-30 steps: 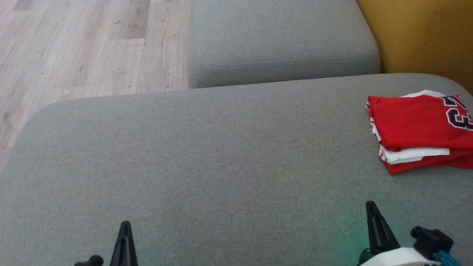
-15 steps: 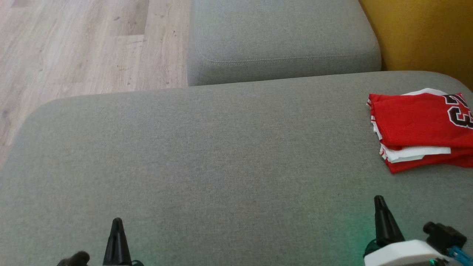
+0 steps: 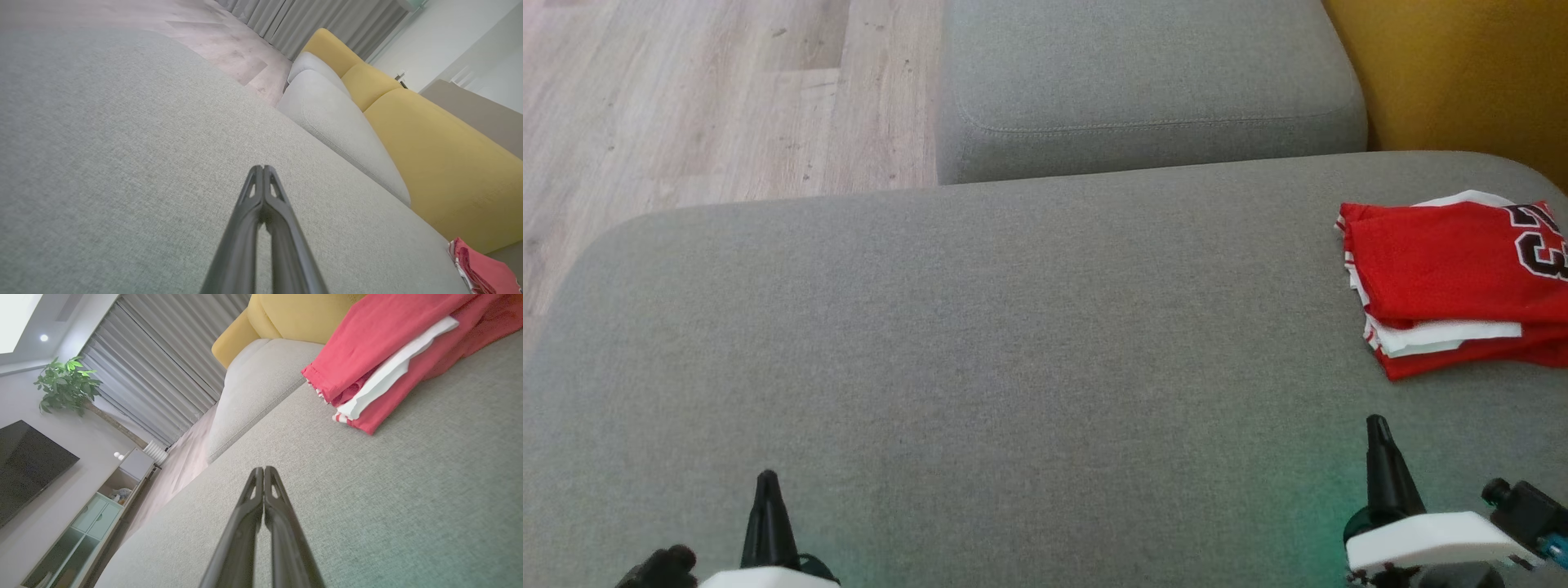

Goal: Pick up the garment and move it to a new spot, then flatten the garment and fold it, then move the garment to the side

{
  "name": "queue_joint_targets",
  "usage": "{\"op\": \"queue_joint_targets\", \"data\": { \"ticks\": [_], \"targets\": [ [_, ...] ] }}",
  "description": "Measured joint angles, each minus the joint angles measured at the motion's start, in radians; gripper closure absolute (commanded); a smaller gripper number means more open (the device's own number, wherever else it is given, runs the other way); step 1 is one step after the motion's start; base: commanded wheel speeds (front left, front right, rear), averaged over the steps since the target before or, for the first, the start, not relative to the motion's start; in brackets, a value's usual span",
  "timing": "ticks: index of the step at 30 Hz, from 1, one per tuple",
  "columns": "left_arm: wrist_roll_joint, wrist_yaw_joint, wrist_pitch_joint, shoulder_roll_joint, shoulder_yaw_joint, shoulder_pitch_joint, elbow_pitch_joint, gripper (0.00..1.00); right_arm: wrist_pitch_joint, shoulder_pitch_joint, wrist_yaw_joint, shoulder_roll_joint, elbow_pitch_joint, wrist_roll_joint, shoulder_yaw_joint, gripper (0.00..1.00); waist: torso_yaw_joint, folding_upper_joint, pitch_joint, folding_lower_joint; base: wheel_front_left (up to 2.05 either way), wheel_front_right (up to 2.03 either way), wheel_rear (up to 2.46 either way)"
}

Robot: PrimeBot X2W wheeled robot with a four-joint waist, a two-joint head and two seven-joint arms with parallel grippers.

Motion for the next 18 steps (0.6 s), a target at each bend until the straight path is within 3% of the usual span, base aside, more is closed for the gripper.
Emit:
{"op": "queue_joint_targets", "data": {
  "ticks": [18],
  "targets": [
    [-0.207, -0.025, 0.055, 0.000, 0.034, -0.039, 0.007, 1.00, 0.052, -0.023, 0.000, -0.002, -0.004, 0.210, -0.030, 1.00, 0.000, 0.0000, 0.014, 0.0000, 0.00, 0.00, 0.00]
  ]
}}
